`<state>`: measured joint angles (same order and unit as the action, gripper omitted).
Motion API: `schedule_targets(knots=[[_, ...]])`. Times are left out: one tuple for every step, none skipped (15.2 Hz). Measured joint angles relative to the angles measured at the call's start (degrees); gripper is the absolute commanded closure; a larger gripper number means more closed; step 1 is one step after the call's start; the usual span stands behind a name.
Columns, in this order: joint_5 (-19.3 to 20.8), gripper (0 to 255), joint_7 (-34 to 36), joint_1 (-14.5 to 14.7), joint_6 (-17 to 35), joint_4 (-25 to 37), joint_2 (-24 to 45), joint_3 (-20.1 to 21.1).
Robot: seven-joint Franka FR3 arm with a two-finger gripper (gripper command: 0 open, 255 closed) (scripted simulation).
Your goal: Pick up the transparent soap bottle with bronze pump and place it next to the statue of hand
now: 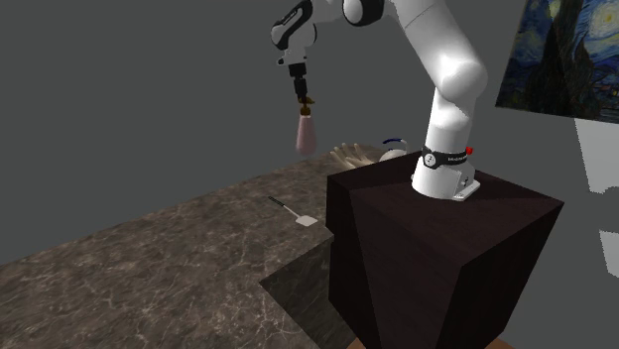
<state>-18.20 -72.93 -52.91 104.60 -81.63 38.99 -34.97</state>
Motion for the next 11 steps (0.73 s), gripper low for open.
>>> schedule_targets(knots=[[-0.2, 255, 0.0, -0.1, 0.5, -0.1, 0.4, 0.1], [-0.3, 255, -0.1, -0.1, 1.0, -0.5, 0.6, 0.2], [-0.5, 255, -0.2, -0.2, 1.6, -0.7, 1.0, 0.3], [-0.7, 255, -0.3, -0.4, 2.0, -0.6, 1.5, 0.5], [-0.9, 255, -0.4, -0.3, 2.6, -1.0, 1.8, 0.6], [-1.0, 255, -0.4, -0.3, 3.2, -1.4, 2.1, 0.8], [-1.2, 255, -0.5, -0.4, 3.8, -1.5, 2.5, 0.9], [-1.4, 255, -0.6, -0.4, 4.4, -1.8, 2.8, 1.1], [-1.6, 255, -0.6, -0.5, 4.9, -2.0, 3.2, 1.2], [-1.8, 255, -0.7, -0.6, 5.3, -2.1, 3.5, 1.3], [-1.9, 255, -0.7, -0.5, 6.0, -2.6, 3.8, 1.5]])
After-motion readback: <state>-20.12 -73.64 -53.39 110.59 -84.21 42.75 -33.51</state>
